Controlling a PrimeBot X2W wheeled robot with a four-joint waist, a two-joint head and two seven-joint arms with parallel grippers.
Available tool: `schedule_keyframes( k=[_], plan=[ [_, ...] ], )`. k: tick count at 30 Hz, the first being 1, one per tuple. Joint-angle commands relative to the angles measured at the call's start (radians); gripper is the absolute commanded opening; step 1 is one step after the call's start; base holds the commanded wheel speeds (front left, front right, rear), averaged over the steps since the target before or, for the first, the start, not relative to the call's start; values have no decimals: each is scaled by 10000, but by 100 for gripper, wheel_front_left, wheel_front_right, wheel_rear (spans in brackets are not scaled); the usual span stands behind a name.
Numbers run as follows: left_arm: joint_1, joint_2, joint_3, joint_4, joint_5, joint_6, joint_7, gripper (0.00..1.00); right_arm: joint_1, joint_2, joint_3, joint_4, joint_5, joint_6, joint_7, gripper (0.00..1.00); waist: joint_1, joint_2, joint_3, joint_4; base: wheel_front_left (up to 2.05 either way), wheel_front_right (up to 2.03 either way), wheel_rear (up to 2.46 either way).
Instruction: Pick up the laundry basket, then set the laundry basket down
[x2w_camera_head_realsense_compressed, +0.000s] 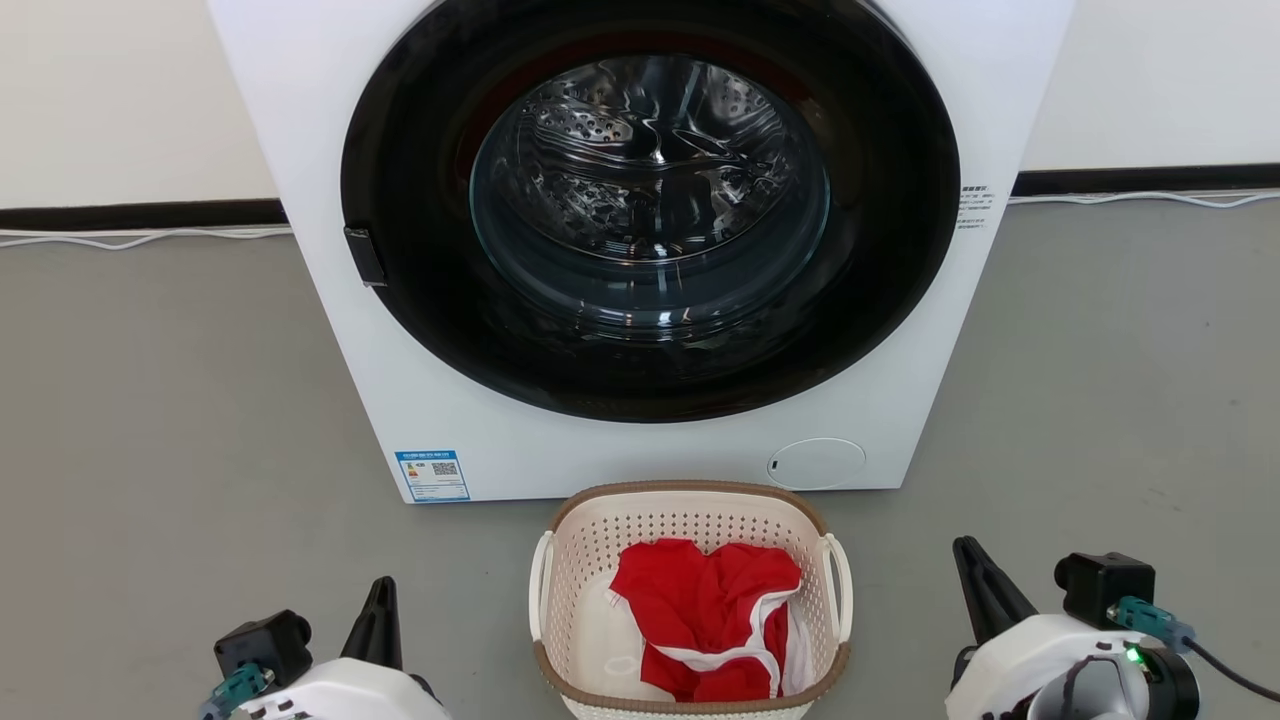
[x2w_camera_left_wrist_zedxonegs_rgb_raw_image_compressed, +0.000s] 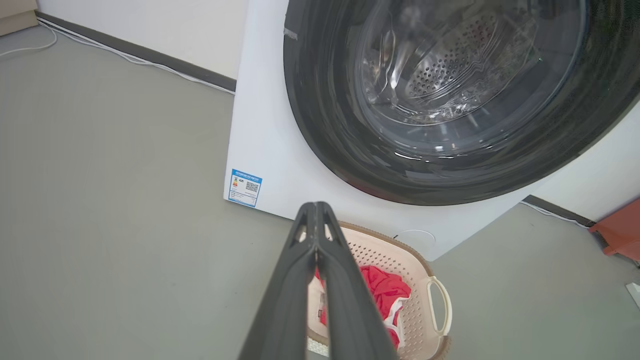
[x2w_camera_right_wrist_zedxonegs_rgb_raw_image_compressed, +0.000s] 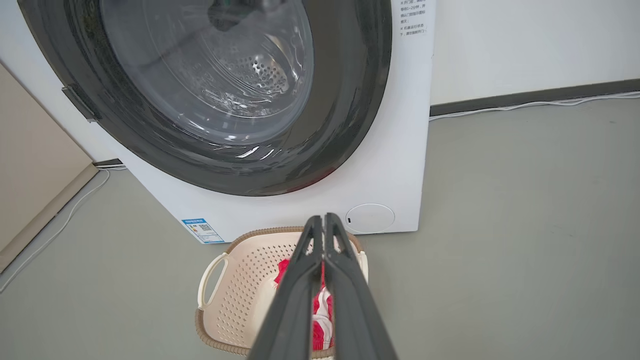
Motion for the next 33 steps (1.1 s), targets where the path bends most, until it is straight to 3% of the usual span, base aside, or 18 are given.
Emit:
schedule_keyframes(
  k=[1, 33],
  plan=[
    [-386, 26, 122, -316, -183, -75, 31, 0, -333, -27, -51, -330, 242, 9, 32, 0, -3, -1, 3, 1, 0, 0, 0],
    [-476, -3, 662, -644, -3445, -612, 783, 0, -295, -30, -249, -679, 4316, 27, 312, 0, -3, -1, 105, 34, 0, 0, 0]
  ],
)
